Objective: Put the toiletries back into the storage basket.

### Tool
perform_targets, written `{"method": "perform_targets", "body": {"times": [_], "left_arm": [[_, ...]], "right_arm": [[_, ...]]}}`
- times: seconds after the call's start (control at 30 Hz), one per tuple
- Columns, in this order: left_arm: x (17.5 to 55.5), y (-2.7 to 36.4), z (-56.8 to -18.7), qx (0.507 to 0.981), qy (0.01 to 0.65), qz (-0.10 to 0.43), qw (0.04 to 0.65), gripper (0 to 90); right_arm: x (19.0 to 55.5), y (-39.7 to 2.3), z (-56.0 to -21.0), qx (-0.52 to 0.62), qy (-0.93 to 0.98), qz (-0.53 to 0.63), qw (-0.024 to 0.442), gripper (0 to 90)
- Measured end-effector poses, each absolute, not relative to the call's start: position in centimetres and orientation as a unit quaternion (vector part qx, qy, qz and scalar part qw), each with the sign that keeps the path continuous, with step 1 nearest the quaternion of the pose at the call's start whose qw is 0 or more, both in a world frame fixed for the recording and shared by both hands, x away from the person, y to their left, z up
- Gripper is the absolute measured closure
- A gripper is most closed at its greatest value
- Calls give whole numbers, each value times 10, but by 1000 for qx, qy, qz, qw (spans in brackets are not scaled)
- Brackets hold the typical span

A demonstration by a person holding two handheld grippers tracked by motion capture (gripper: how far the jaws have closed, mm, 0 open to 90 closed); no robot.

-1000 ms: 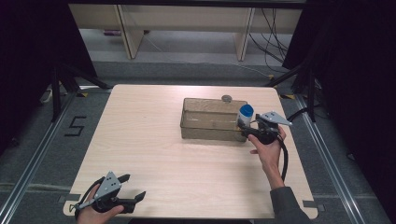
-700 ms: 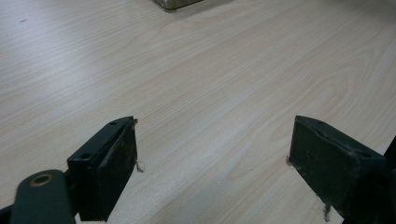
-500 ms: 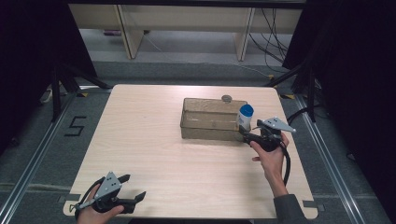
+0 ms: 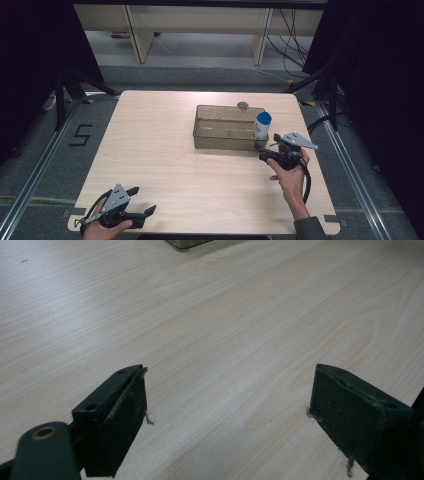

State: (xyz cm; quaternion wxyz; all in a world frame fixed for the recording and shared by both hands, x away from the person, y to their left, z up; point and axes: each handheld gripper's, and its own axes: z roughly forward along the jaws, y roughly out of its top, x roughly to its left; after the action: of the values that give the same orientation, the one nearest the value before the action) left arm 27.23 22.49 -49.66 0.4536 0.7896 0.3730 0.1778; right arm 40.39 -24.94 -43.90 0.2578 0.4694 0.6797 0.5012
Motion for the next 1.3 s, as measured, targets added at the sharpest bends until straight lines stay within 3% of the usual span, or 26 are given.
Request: {"method": "perform_targets", "body": {"times": [1.3], "left_arm": [[272, 225, -497, 797, 364, 176, 447, 149]], "right_arm": [[377, -223, -450, 439, 707, 509, 221, 190]]}}
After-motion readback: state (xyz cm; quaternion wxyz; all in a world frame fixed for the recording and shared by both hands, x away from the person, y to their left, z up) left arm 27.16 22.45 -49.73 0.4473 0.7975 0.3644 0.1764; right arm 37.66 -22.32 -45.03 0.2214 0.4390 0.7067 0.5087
